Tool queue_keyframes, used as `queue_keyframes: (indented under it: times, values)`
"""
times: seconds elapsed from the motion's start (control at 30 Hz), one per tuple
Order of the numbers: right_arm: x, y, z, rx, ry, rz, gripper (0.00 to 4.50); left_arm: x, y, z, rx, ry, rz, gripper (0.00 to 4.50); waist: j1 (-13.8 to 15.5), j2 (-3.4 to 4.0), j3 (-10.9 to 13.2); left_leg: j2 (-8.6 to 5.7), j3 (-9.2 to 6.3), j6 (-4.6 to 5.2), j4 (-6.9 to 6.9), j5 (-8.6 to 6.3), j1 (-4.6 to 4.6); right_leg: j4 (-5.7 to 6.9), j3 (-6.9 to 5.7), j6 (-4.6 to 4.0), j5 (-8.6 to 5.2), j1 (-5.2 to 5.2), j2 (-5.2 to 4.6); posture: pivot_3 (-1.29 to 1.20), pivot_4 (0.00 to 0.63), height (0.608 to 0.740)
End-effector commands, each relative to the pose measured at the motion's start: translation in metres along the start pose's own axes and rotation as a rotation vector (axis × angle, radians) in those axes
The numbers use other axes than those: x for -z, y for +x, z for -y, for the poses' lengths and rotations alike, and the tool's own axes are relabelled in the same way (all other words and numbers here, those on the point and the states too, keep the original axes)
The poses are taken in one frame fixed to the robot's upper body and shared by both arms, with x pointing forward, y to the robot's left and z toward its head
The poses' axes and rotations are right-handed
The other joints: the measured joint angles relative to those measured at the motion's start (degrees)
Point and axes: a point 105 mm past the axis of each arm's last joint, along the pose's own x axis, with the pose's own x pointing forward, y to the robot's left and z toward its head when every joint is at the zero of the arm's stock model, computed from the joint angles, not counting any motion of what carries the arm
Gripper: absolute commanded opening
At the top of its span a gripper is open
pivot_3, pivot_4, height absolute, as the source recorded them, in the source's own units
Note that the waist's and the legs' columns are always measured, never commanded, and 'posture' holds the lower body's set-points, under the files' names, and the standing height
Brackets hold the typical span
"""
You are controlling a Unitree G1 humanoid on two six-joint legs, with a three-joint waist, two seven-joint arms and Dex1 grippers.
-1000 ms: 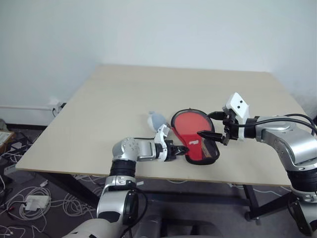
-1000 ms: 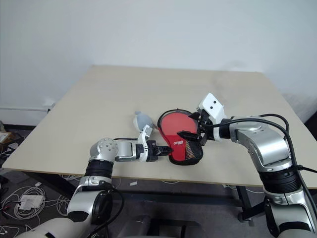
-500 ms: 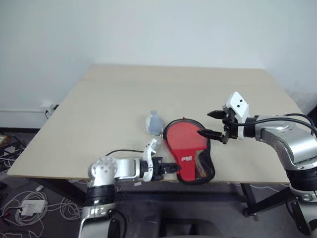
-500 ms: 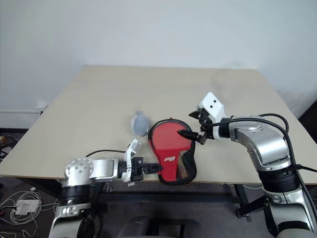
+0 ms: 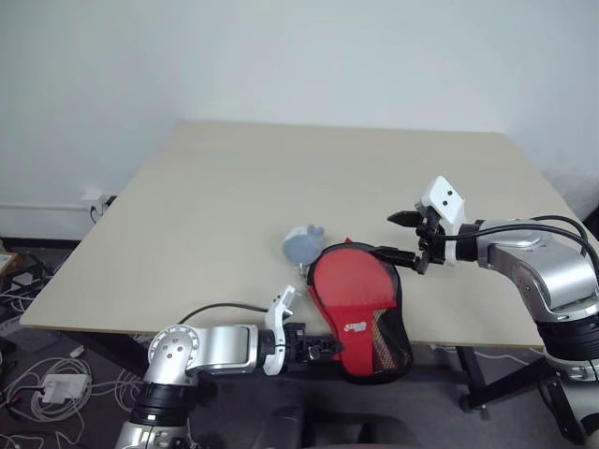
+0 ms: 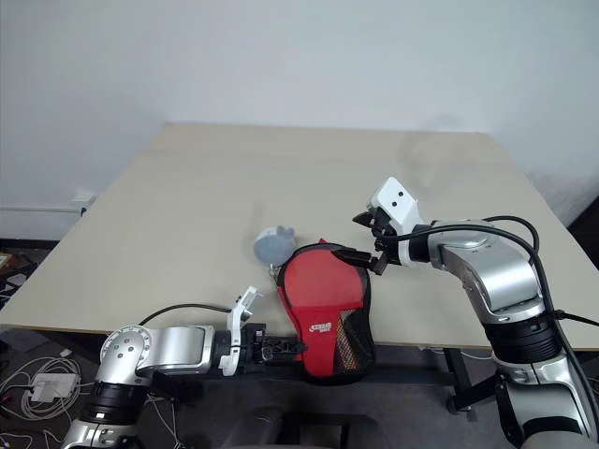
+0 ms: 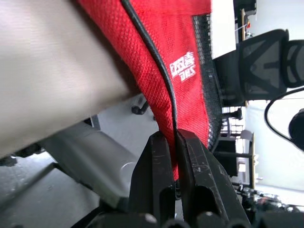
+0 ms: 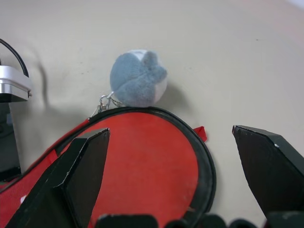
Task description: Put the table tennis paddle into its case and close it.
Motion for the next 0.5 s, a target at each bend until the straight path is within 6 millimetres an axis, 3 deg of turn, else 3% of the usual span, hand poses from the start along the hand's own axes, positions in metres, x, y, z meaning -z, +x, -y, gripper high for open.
queue_keyframes:
  times: [0.03, 0.23, 0.5]
  values:
    - [-0.013, -0.002, 0.003, 0.012, -0.038, 0.038, 4.5, -0.004, 0.001, 0.017, 0.04, 0.034, 0.006, 0.06, 0.0, 0.0, 0.0, 0.0, 0.01, -0.04, 0.02, 0.02, 0.0, 0.0, -0.01, -0.02, 0.0, 0.0, 0.0, 0.0, 0.0, 0.707]
    - [-0.012, -0.001, 0.003, 0.011, -0.038, 0.037, 4.5, -0.012, -0.005, 0.009, -0.015, 0.075, 0.024, 0.06, 0.0, 0.0, 0.0, 0.0, 0.05, -0.25, 0.06, 0.15, 0.0, 0.02, 0.0, -0.07, -0.01, 0.0, 0.01, 0.0, 0.0, 0.707]
    - [-0.011, 0.001, 0.006, 0.016, -0.037, 0.04, 4.5, -0.033, -0.038, 0.012, -0.033, 0.164, 0.059, 2.85, 0.0, 0.0, 0.0, 0.0, 0.08, -0.27, 0.03, 0.16, 0.0, 0.03, 0.01, -0.09, -0.03, -0.03, 0.01, 0.0, 0.0, 0.707]
